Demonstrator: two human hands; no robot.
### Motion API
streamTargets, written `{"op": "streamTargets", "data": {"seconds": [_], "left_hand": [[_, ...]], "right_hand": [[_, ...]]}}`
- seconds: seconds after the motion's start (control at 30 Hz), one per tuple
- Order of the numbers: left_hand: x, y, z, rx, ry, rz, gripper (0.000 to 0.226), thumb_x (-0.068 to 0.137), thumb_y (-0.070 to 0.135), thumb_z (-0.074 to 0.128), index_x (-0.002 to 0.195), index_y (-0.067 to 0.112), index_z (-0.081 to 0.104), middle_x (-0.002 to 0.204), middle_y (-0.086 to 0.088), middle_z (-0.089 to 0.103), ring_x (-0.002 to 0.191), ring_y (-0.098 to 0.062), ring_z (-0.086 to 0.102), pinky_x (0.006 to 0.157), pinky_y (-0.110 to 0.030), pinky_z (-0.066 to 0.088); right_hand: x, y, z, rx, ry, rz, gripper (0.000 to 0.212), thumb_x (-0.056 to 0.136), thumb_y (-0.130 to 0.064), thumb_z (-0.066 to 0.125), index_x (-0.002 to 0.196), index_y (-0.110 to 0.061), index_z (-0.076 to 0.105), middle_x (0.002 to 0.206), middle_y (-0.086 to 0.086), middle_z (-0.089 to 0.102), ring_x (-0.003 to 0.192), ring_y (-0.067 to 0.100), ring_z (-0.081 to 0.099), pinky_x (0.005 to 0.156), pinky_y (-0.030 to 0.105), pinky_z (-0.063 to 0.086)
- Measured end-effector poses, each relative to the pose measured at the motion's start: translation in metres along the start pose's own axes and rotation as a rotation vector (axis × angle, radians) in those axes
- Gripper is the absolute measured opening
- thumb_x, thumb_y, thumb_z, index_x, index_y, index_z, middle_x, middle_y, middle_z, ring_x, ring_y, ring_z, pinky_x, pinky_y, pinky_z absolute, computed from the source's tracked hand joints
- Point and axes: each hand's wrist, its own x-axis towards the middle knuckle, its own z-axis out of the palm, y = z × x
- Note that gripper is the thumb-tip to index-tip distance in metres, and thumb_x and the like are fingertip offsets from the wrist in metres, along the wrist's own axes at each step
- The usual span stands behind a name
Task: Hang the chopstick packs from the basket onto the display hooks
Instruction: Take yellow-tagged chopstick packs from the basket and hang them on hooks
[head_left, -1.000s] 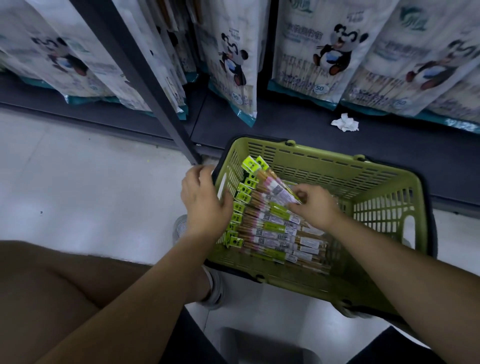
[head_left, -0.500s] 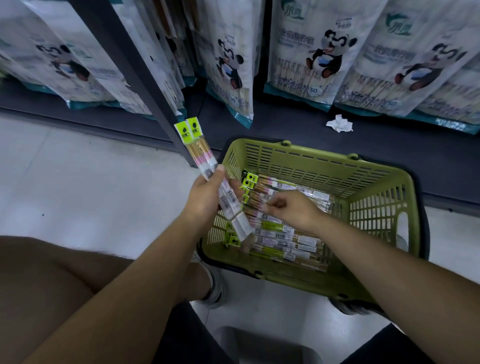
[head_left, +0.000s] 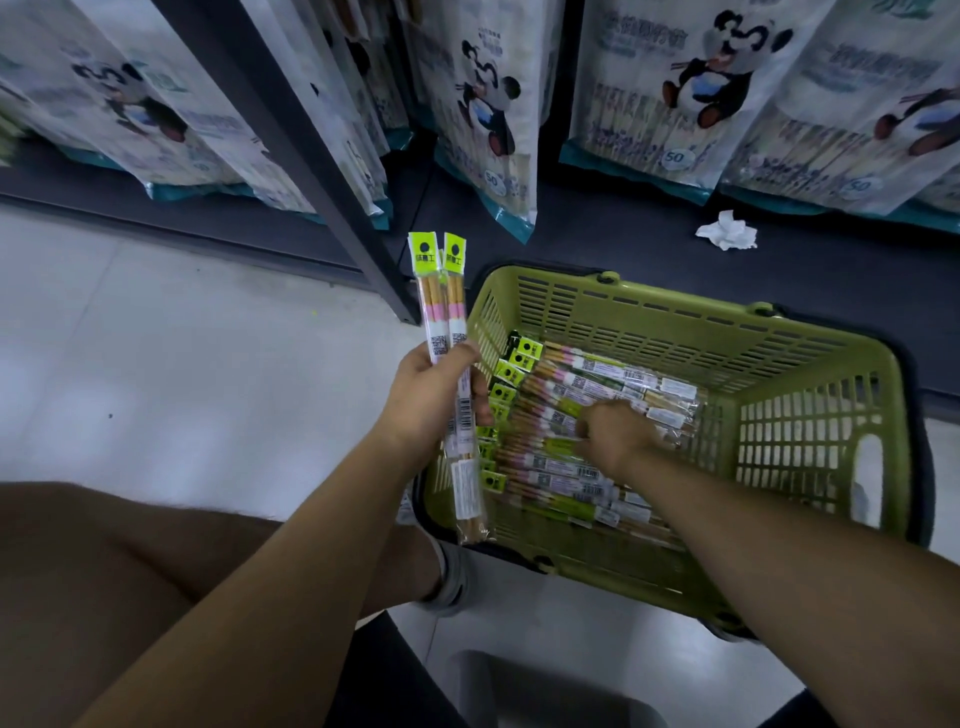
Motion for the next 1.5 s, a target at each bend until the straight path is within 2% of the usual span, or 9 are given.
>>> {"op": "streamTargets", "data": {"seconds": [0.27, 0.53, 0.8, 0.93, 1.07, 1.13, 1.2, 1.37, 1.5], "left_hand": [[0.001, -0.001, 0.0, -0.024, -0.006, 0.011, 0.016, 0.103, 0.015, 0.056, 0.089, 0.009, 0.05, 0.059, -0.005, 0.054, 0.045, -0.021, 0.048, 0.047, -0.031, 0.049], [0.004, -0.003, 0.0, -0.043, -0.009, -0.002, 0.014, 0.103, 0.015, 0.056, 0.091, 0.01, 0.052, 0.06, -0.005, 0.054, 0.046, -0.021, 0.049, 0.049, -0.032, 0.05], [0.005, -0.005, 0.009, -0.08, -0.039, -0.104, 0.011, 0.104, 0.014, 0.055, 0.099, 0.005, 0.054, 0.082, -0.014, 0.065, 0.075, -0.029, 0.075, 0.071, -0.041, 0.064], [-0.002, -0.006, 0.024, -0.131, -0.132, -0.131, 0.014, 0.107, 0.026, 0.054, 0.114, 0.015, 0.06, 0.108, -0.013, 0.073, 0.102, -0.03, 0.075, 0.087, -0.053, 0.062], [-0.011, -0.002, 0.036, -0.187, -0.177, -0.062, 0.043, 0.105, 0.033, 0.052, 0.144, 0.015, 0.049, 0.129, -0.016, 0.07, 0.116, -0.033, 0.07, 0.1, -0.055, 0.055], [-0.013, -0.001, 0.036, -0.172, -0.155, -0.032, 0.057, 0.096, 0.039, 0.06, 0.146, 0.017, 0.045, 0.133, -0.015, 0.067, 0.118, -0.032, 0.069, 0.102, -0.056, 0.053], [-0.015, -0.002, 0.035, -0.13, -0.137, -0.005, 0.053, 0.096, 0.035, 0.064, 0.144, 0.018, 0.046, 0.134, -0.016, 0.065, 0.12, -0.034, 0.067, 0.102, -0.056, 0.054], [-0.014, -0.001, 0.024, -0.026, -0.03, -0.006, 0.029, 0.104, 0.027, 0.061, 0.125, 0.007, 0.062, 0.111, -0.024, 0.073, 0.101, -0.036, 0.074, 0.083, -0.043, 0.063], [-0.013, 0.009, 0.008, -0.011, 0.033, -0.005, 0.018, 0.102, 0.027, 0.063, 0.109, 0.011, 0.06, 0.072, -0.01, 0.071, 0.056, -0.023, 0.069, 0.053, -0.03, 0.058]], "right_hand": [[-0.003, 0.001, 0.008, 0.009, -0.057, -0.044, 0.042, 0.089, -0.04, 0.075, 0.121, -0.015, 0.063, 0.12, 0.01, 0.059, 0.112, 0.029, 0.057, 0.091, 0.038, 0.052], [-0.001, 0.007, 0.002, -0.004, -0.007, -0.038, 0.025, 0.098, -0.035, 0.064, 0.109, -0.013, 0.067, 0.111, 0.011, 0.062, 0.106, 0.03, 0.059, 0.08, 0.035, 0.05], [-0.032, 0.015, -0.059, 0.551, 0.203, -0.059, 0.02, 0.09, -0.028, 0.077, 0.077, -0.019, 0.065, 0.069, 0.005, 0.064, 0.064, 0.027, 0.057, 0.061, 0.031, 0.036], [-0.05, -0.02, -0.085, 0.861, 0.253, -0.19, 0.006, 0.086, -0.027, 0.081, 0.088, -0.022, 0.078, 0.087, 0.001, 0.077, 0.084, 0.014, 0.071, 0.076, 0.035, 0.053], [-0.061, -0.052, -0.086, 0.829, 0.258, -0.308, 0.019, 0.09, -0.034, 0.075, 0.087, -0.015, 0.075, 0.081, 0.021, 0.069, 0.077, 0.037, 0.066, 0.063, 0.038, 0.045], [-0.065, -0.056, -0.086, 0.707, 0.307, -0.333, 0.03, 0.093, -0.038, 0.07, 0.075, -0.016, 0.063, 0.071, 0.018, 0.058, 0.063, 0.028, 0.053, 0.061, 0.032, 0.033], [-0.071, -0.06, -0.085, 0.499, 0.378, -0.351, 0.026, 0.098, -0.042, 0.06, 0.078, -0.025, 0.055, 0.079, 0.006, 0.047, 0.074, 0.018, 0.049, 0.064, 0.032, 0.035], [-0.079, -0.068, -0.082, 0.333, 0.315, -0.371, 0.029, 0.106, -0.044, 0.034, 0.115, -0.03, 0.058, 0.091, 0.001, 0.038, 0.097, 0.022, 0.044, 0.078, 0.041, 0.046], [-0.066, -0.061, -0.079, 0.566, 0.372, -0.339, 0.029, 0.105, -0.033, 0.047, 0.121, -0.023, 0.068, 0.106, 0.001, 0.068, 0.091, 0.018, 0.061, 0.07, 0.031, 0.042]]}}
